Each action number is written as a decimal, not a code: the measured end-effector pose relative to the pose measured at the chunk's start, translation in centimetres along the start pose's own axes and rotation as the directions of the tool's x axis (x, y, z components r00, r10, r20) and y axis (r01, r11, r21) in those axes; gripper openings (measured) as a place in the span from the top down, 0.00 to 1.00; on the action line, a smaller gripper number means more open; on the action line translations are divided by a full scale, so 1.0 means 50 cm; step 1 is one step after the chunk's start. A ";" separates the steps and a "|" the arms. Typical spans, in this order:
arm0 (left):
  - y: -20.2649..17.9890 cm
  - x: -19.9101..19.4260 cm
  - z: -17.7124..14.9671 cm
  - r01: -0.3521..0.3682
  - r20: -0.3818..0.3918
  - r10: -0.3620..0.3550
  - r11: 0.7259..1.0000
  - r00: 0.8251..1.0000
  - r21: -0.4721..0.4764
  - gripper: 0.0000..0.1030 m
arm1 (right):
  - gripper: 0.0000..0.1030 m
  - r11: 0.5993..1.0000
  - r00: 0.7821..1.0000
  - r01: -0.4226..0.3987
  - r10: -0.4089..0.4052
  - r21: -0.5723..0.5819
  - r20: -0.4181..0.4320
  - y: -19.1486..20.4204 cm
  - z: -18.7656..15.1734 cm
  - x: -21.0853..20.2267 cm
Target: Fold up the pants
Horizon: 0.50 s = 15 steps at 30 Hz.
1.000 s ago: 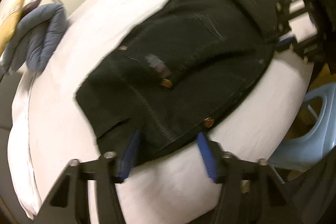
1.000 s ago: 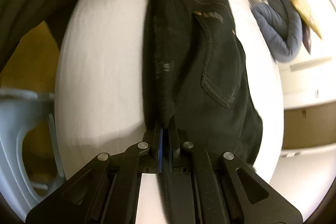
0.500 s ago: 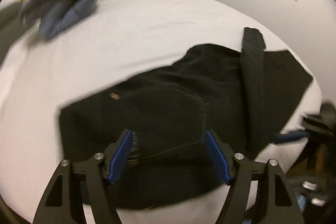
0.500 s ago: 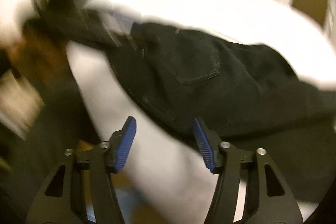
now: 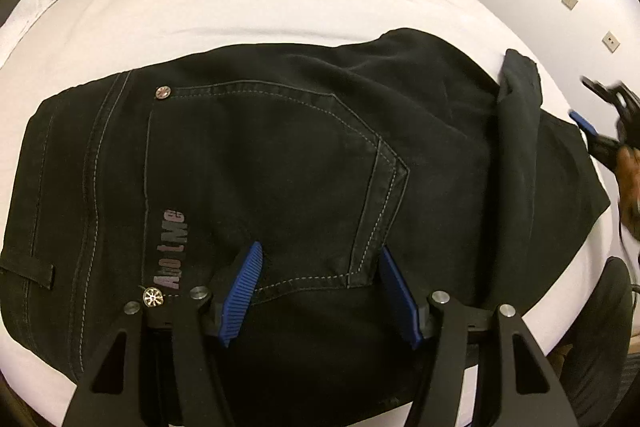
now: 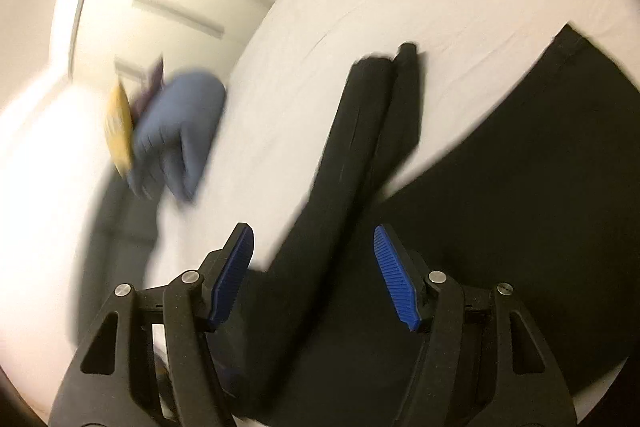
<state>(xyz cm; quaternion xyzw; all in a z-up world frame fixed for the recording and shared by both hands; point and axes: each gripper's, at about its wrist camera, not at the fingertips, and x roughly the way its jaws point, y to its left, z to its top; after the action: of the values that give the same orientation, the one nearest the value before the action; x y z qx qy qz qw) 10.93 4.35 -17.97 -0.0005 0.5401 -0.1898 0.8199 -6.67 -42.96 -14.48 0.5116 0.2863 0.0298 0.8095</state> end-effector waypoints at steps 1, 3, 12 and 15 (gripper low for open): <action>0.001 0.001 0.001 0.008 -0.001 -0.008 1.000 1.000 -0.011 0.39 | 0.45 0.999 1.000 0.002 -0.002 0.045 0.011 -0.018 0.027 0.016; 0.010 0.002 0.003 0.028 -0.002 -0.028 0.999 1.000 -0.032 0.39 | 0.48 0.993 1.000 -0.004 0.000 0.119 0.031 -0.056 0.081 0.050; 0.011 0.006 0.006 0.035 -0.004 -0.035 0.999 0.999 -0.040 0.39 | 0.52 0.986 0.999 0.003 -0.009 0.169 0.032 -0.098 0.237 0.180; 0.027 -0.005 -0.004 0.035 -0.002 -0.035 0.999 0.999 -0.034 0.39 | 0.52 0.989 1.000 0.022 -0.023 0.148 0.005 -0.077 0.241 0.236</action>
<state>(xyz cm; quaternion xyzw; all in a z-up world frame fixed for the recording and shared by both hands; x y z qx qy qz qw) 11.10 5.74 -18.08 -0.0238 0.5444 -0.1949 0.8155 8.18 -50.57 -19.08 0.5670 0.2909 -0.0025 0.7707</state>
